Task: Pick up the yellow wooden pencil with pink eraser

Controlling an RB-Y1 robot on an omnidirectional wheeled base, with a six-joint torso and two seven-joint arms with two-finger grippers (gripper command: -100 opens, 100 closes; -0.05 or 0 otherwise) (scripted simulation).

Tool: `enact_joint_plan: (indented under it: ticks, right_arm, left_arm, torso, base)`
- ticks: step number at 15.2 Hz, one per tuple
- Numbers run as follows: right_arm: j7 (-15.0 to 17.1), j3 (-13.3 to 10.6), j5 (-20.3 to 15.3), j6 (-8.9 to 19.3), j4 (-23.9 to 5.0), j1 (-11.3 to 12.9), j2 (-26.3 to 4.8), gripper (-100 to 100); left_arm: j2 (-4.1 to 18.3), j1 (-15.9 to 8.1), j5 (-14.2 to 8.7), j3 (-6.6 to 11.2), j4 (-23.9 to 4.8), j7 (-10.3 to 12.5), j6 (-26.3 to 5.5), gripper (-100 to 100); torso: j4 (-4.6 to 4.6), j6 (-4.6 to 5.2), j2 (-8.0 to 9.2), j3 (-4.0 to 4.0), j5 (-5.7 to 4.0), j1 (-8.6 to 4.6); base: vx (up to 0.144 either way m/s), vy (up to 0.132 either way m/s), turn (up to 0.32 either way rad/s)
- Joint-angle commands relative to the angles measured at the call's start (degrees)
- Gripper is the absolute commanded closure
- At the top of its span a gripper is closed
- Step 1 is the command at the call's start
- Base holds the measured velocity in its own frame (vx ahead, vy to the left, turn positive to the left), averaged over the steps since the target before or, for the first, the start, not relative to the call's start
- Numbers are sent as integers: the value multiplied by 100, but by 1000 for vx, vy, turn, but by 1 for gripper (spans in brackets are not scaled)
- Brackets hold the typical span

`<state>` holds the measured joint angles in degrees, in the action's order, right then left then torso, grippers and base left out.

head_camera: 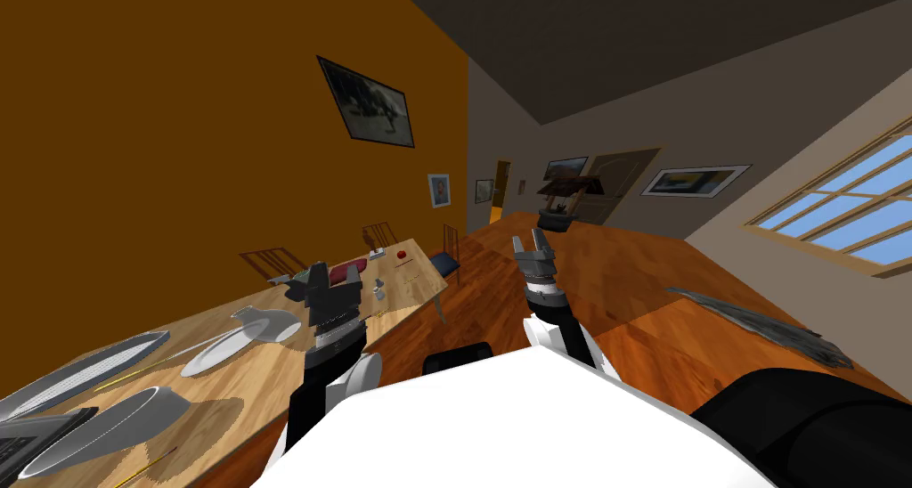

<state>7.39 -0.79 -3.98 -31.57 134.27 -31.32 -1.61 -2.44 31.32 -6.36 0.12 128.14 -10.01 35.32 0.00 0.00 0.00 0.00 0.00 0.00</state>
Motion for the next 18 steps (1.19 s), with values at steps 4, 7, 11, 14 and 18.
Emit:
enact_joint_plan:
  ticks: [4, 7, 11, 14, 18]
  right_arm:
    - [0, 0, 0, 0, 0, 0, 0, 0]
    - [0, 0, 0, 0, 0, 0, 0, 0]
    - [0, 0, 0, 0, 0, 0, 0, 0]
    - [0, 0, 0, 0, 0, 0, 0, 0]
    - [0, 0, 0, 0, 0, 0, 0, 0]
  left_arm:
    - [465, -71, -67, 26, -135, 44, -164, -100]
    - [850, -176, -167, 65, -336, 110, -408, -100]
    - [1205, -323, -305, 118, -615, 202, -747, -100]
    - [1528, -505, -477, 185, -965, 316, -1148, -100]
    - [1821, -719, -679, 262, -1375, 450, -1551, -100]
  torso:
    - [0, 1, 1, 1, 2, 7]
    - [0, 0, 2, 1, 2, 11]
    - [1, 1, 6, 3, 5, 21]
    - [1, 1, 5, 3, 5, 20]
    - [1, 1, 6, 3, 5, 22]
  base:
    - [-5, 11, -23]
    - [-7, 22, -34]
    - [-17, 37, -59]
    - [-19, 38, -60]
    - [-19, 42, -69]
